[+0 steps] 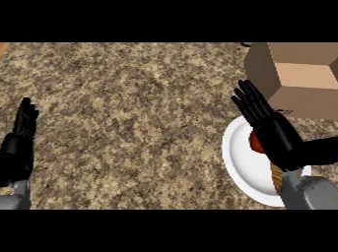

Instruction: Pick the bell pepper from the plate and place it in the cardboard box

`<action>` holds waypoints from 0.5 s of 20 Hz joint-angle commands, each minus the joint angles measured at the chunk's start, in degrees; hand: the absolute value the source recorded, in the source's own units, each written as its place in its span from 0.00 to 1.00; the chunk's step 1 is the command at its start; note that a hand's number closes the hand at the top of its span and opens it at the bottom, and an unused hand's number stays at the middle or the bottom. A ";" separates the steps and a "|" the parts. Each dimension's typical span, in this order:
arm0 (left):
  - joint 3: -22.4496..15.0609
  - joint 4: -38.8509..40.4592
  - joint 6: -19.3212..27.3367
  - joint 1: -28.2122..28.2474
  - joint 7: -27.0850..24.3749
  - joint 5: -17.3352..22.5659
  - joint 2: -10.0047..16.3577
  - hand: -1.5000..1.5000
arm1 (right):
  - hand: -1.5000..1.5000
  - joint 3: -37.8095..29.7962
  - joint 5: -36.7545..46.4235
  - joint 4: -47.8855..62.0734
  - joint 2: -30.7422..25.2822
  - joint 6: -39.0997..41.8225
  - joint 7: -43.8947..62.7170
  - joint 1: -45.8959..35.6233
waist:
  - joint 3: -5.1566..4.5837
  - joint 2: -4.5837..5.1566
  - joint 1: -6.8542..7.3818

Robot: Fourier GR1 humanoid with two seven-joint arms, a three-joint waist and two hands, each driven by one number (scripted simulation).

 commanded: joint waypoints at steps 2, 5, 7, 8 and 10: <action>-0.53 1.65 -0.52 0.27 0.59 0.28 -1.09 0.50 | 1.00 -5.40 11.51 -0.32 -3.12 -14.34 0.55 0.98 | 1.06 1.45 -0.12; 0.92 3.60 0.48 2.58 3.02 1.61 -1.62 0.50 | 1.00 -13.92 20.03 2.30 -8.95 -26.44 1.04 3.95 | 0.62 1.21 -3.82; 0.18 2.98 0.12 2.23 3.32 1.70 -2.05 0.50 | 1.00 -7.78 30.07 8.75 -21.41 -19.81 6.15 8.81 | -1.91 3.65 -4.21; 0.23 3.57 0.22 3.10 4.06 2.10 -2.51 0.50 | 1.00 -12.17 31.67 11.47 -19.56 -28.11 8.37 11.08 | -0.54 3.25 -5.40; 0.51 4.89 0.23 3.26 4.95 3.06 -3.51 0.50 | 1.00 -17.51 32.47 10.25 -13.09 -41.31 9.64 12.29 | 0.52 1.88 -5.70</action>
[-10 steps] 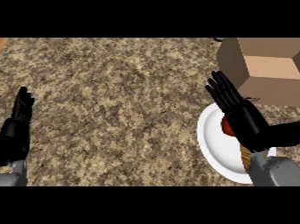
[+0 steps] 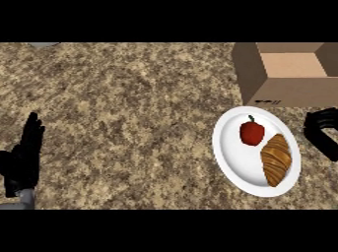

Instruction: Pick the bell pepper from the plate and place it in the cardboard box

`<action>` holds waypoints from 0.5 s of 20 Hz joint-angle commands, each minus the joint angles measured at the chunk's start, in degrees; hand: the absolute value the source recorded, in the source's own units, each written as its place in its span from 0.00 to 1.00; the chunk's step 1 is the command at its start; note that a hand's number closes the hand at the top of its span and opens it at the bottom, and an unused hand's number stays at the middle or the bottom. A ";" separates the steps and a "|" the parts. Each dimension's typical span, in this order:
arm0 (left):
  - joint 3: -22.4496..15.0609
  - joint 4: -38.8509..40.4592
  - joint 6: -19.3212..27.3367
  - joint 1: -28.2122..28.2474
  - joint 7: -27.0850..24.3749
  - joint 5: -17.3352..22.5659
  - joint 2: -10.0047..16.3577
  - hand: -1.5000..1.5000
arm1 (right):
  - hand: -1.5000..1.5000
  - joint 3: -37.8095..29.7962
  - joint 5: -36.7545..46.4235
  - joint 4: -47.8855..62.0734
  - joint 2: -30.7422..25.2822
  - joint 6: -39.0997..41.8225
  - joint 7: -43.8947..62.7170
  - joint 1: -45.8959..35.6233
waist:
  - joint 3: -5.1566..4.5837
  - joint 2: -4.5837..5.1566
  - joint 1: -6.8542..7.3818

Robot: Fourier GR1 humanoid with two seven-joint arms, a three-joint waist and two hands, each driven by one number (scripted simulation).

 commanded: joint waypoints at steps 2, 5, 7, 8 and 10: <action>-0.69 0.60 -0.61 0.65 2.67 1.02 -1.04 0.50 | 0.00 -2.67 15.57 1.35 -0.67 -19.84 5.30 6.74 | 0.43 -0.49 0.47; -1.66 1.49 -0.32 0.36 2.32 0.41 -2.17 0.50 | 0.00 -0.20 25.41 -0.69 -0.04 -26.33 10.34 11.94 | 0.42 -0.33 1.65; -2.85 0.22 -0.47 -0.87 4.65 0.00 -2.12 0.50 | 0.00 1.30 30.28 -2.87 -0.85 -24.88 18.40 14.08 | 0.38 -0.33 2.49; -2.47 0.41 -1.27 -1.18 4.43 0.87 -2.19 0.50 | 0.00 2.23 32.36 -3.68 -0.90 -23.15 22.07 15.02 | 0.31 -0.23 3.01; -2.28 0.36 -1.78 -0.42 4.12 0.40 -0.98 0.50 | 0.00 2.86 34.82 -7.14 -1.56 -19.05 28.26 18.02 | 0.25 -0.37 3.10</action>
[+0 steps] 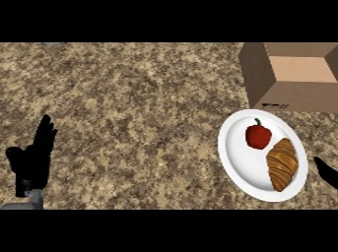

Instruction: Pick the bell pepper from the plate and place it in the cardboard box

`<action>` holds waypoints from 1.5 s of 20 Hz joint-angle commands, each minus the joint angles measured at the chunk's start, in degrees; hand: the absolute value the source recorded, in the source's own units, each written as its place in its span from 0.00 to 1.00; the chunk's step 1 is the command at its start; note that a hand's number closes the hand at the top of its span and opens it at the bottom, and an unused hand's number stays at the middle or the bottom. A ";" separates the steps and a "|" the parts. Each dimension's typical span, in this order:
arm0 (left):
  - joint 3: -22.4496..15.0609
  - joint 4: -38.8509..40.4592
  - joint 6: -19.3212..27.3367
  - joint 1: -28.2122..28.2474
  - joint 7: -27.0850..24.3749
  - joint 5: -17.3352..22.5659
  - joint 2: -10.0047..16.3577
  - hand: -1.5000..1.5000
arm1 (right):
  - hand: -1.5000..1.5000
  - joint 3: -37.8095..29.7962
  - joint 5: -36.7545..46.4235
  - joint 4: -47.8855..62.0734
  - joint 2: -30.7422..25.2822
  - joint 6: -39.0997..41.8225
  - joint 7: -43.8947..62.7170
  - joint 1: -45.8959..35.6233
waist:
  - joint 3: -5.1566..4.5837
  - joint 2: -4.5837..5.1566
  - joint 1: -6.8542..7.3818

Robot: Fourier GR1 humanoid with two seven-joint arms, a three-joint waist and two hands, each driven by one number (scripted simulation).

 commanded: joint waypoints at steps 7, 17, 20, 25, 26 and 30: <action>-0.95 0.22 -1.45 -1.96 1.68 0.11 -0.10 0.50 | 0.00 4.70 17.09 -17.68 -0.32 18.45 34.57 2.68 | 0.07 0.08 2.82; -3.06 0.60 -0.85 -4.35 3.52 -1.67 -1.55 0.50 | 0.00 8.15 21.99 -21.20 5.99 45.06 60.00 -14.89 | 0.50 0.43 5.56; -3.21 2.55 -1.07 -5.58 1.56 -1.87 -2.59 0.50 | 0.00 7.41 22.82 -16.03 10.38 46.90 60.12 -16.80 | 0.53 0.67 5.29; -2.29 1.54 -0.21 -6.17 3.98 -1.46 -2.43 0.50 | 0.00 4.33 24.18 -12.56 16.95 50.80 60.17 -20.20 | 0.62 0.34 5.03; -1.46 4.27 -0.97 -6.33 1.89 -1.54 -1.81 0.50 | 0.00 3.99 25.19 -12.77 18.15 52.02 60.17 -21.21 | 0.57 0.41 4.50; -1.71 2.45 -0.93 -5.36 2.54 -1.39 -2.27 0.50 | 0.00 2.32 29.05 -11.10 23.24 54.51 60.17 -23.92 | 0.68 0.17 4.27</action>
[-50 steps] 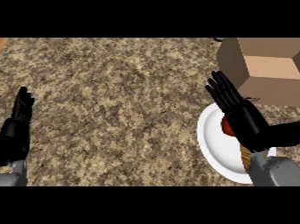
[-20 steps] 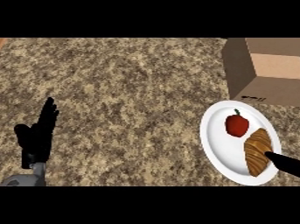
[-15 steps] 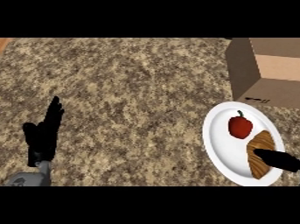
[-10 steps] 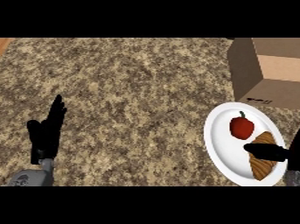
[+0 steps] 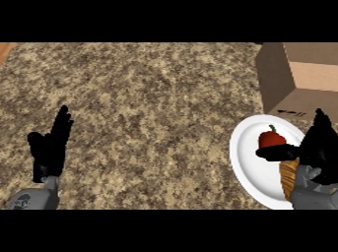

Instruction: Pick the bell pepper from the plate and place it in the cardboard box

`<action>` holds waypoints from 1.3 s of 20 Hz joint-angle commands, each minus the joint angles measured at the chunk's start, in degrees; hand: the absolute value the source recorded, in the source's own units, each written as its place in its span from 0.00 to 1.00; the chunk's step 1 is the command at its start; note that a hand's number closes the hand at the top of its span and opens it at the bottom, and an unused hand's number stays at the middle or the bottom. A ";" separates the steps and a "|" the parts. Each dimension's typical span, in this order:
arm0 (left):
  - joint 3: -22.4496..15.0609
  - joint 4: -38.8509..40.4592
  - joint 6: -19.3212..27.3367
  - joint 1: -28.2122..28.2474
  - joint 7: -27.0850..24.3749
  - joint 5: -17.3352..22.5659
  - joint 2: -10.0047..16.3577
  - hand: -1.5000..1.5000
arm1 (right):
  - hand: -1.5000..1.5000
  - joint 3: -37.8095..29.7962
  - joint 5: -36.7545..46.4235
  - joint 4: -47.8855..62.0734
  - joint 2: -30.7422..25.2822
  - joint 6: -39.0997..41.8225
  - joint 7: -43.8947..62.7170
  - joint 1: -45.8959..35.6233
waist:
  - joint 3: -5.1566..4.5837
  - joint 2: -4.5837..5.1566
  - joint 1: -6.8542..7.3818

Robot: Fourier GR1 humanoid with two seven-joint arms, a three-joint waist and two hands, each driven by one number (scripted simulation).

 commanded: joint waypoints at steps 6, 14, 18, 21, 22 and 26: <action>-0.13 -2.03 -0.34 1.77 0.43 -0.42 0.47 0.50 | 0.00 -6.45 9.07 7.24 10.10 10.40 13.65 -9.91 | 0.10 -0.19 0.09; 0.02 -0.82 1.00 0.32 -0.19 -1.09 -1.38 0.50 | 0.00 -10.46 9.57 12.25 10.28 11.74 13.66 -14.29 | 0.17 -0.18 -0.39; 1.07 1.94 0.04 -1.42 -1.11 -1.18 -0.43 0.50 | 0.00 -13.45 10.41 16.87 10.30 11.43 13.67 -17.89 | 0.15 0.00 -0.39; 1.28 2.21 -0.62 -2.34 0.08 -0.46 -0.75 0.50 | 0.00 -14.93 10.70 19.33 10.31 11.31 13.66 -19.27 | 0.17 -0.03 -0.42; 0.52 0.77 -0.45 0.54 -1.08 -0.68 -1.56 0.50 | 0.00 -13.69 10.18 18.92 10.31 10.61 13.59 -16.74 | 0.19 -0.15 -0.29; 1.31 1.84 -1.29 -1.49 0.01 -0.58 -0.62 0.50 | 0.00 -13.26 10.51 21.34 10.31 9.81 13.64 -17.45 | 0.18 -0.06 -0.38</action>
